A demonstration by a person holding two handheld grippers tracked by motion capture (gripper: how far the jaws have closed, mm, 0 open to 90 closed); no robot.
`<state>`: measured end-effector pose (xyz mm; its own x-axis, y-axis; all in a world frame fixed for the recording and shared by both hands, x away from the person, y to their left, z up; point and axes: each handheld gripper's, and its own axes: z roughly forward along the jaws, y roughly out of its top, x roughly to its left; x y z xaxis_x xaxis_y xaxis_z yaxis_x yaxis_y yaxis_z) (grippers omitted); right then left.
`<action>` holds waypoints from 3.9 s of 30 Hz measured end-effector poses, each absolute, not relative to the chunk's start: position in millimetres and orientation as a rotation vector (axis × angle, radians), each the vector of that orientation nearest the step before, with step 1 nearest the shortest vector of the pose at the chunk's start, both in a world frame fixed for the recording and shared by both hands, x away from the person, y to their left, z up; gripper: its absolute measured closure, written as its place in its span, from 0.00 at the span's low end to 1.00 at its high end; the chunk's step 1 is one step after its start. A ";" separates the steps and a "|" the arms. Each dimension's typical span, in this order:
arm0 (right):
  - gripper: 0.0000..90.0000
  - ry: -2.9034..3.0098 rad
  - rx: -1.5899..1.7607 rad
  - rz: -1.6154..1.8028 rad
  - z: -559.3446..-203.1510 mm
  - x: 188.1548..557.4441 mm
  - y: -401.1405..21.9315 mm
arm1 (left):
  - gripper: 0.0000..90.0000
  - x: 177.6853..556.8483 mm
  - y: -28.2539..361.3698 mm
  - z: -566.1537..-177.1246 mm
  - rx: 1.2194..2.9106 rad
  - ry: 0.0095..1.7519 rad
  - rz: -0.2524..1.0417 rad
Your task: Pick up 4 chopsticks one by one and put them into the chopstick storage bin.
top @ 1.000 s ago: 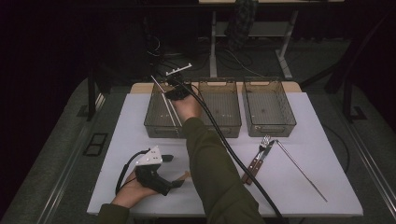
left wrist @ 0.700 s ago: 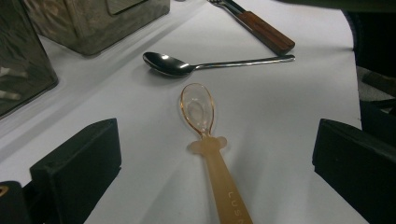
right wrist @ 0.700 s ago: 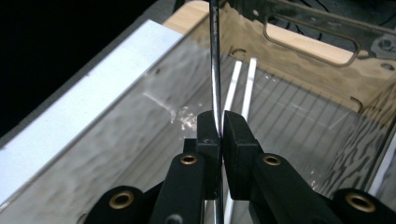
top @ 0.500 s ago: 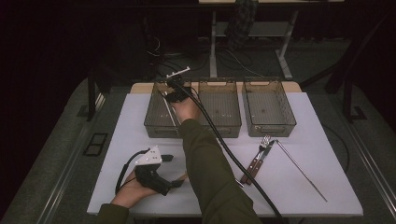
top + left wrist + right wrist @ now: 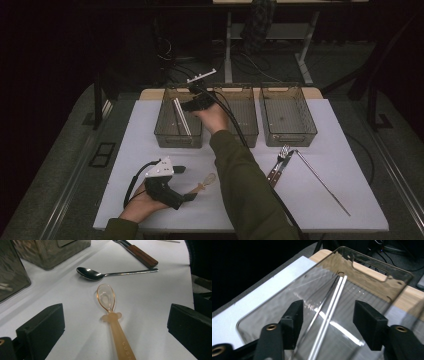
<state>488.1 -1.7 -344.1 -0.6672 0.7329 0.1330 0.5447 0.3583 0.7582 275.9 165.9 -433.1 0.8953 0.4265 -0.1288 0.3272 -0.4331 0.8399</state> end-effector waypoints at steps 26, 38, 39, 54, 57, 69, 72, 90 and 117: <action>0.36 2.415 1.076 1.228 -344.6 399.5 -159.9 | 0.00 276.8 164.5 -435.6 2.076 0.563 0.138; 0.36 2.447 1.125 1.160 -361.4 355.3 -228.9 | 0.00 278.1 165.0 -437.1 2.079 0.566 0.141; 0.36 2.449 1.132 1.148 -362.6 352.2 -234.2 | 0.00 278.1 165.2 -437.1 2.078 0.565 0.142; 0.40 2.432 1.291 0.995 -386.0 316.4 -310.9 | 0.00 277.2 164.3 -436.8 2.086 0.564 0.148; 0.43 2.429 1.308 0.973 -390.4 310.7 -322.5 | 0.00 277.1 164.4 -436.5 2.086 0.564 0.148; 0.57 2.449 1.402 0.797 -408.4 292.1 -355.1 | 0.00 276.7 163.8 -436.4 2.089 0.558 0.148; 0.64 2.467 1.406 0.731 -409.7 291.8 -357.9 | 0.00 276.7 163.4 -436.5 2.090 0.558 0.149; 0.86 2.667 1.499 0.385 -419.6 320.9 -348.6 | 0.00 276.1 162.8 -436.5 2.092 0.556 0.146; 0.95 2.712 1.525 0.313 -415.6 328.2 -349.3 | 0.00 275.8 161.6 -436.3 2.098 0.551 0.149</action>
<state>328.2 -349.3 -415.6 -0.5243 0.8473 0.0844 0.8443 0.5044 0.1810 275.8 161.6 -436.3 0.8919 0.4398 -0.1050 0.3270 -0.4671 0.8215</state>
